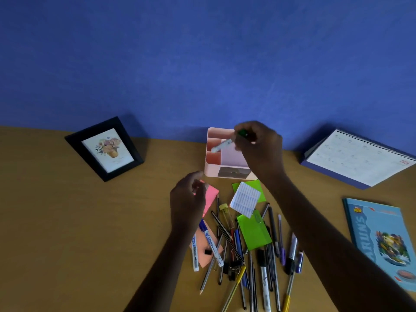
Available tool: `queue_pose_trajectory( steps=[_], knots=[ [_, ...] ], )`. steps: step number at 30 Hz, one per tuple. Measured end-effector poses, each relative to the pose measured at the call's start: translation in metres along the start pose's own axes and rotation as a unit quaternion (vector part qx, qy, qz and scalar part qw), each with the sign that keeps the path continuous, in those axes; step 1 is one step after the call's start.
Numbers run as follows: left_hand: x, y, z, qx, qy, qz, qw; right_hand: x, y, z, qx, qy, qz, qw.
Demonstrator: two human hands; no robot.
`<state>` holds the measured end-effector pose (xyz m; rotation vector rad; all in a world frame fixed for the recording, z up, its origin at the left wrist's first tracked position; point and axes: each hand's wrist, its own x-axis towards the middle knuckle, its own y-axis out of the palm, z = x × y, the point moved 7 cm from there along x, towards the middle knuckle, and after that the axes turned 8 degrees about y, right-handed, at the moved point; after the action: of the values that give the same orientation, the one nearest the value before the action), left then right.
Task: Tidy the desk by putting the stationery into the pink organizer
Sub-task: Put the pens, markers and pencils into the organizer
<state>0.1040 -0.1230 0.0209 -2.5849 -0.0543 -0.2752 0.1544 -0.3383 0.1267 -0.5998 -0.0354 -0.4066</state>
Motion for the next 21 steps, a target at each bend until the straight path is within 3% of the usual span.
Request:
queue_pose_trajectory(
  steps=[3, 6, 15, 21],
  knots=[
    [-0.014, -0.004, 0.026, 0.033, -0.056, 0.046, 0.997, 0.040, 0.022, 0.011, -0.056, -0.059, -0.050, 0.995],
    [-0.032, -0.008, 0.055, 0.069, -0.108, 0.078, 0.989, 0.070, 0.056, 0.004, -0.126, -0.084, -0.032, 0.988],
    [-0.063, 0.000, 0.080, 0.107, -0.191, 0.103, 0.970, 0.100, 0.123, -0.026, -0.258, -0.023, 0.056, 0.964],
    [-0.065, 0.007, 0.081, 0.102, -0.203, 0.112, 0.967, 0.092, 0.134, -0.030, -0.243, 0.019, 0.046, 0.969]
  ],
)
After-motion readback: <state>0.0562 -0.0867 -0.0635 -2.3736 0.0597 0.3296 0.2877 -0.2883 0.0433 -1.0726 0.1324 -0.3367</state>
